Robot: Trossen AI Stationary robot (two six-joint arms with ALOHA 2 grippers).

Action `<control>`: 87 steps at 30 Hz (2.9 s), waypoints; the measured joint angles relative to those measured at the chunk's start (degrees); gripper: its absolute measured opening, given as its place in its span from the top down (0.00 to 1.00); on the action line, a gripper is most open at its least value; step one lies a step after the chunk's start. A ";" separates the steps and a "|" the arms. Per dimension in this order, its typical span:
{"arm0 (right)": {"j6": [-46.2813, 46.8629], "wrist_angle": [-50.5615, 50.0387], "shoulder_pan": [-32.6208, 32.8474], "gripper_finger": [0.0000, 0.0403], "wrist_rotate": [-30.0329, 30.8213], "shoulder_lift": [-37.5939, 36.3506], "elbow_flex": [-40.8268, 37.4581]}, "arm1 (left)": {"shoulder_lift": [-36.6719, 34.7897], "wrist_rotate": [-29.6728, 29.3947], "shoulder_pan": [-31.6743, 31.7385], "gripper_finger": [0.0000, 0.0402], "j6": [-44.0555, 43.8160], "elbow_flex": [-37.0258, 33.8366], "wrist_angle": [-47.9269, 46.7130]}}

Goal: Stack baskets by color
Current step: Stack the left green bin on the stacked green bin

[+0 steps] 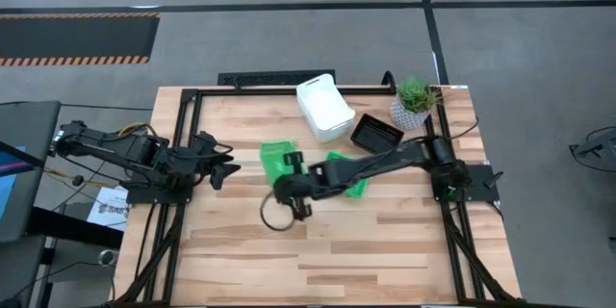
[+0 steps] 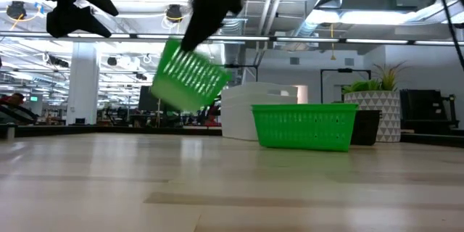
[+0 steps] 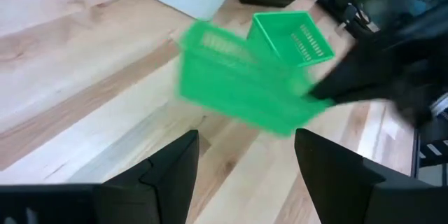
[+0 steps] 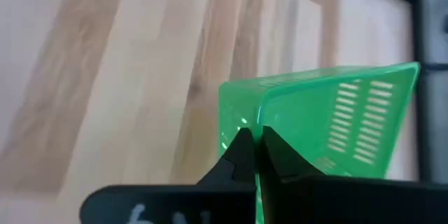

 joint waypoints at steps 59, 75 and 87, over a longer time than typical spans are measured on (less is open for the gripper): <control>4.73 -41.00 24.63 0.98 24.77 -19.89 -29.88 | 0.04 -5.76 0.00 0.44 -0.11 -0.02 0.25; -10.12 -23.18 17.49 0.98 22.56 -30.07 -37.94 | 0.04 -4.20 0.00 0.44 0.70 -0.02 0.29; -6.29 -18.96 18.54 0.98 23.53 -30.40 -38.29 | 0.02 1.41 0.00 0.44 2.98 -0.02 2.56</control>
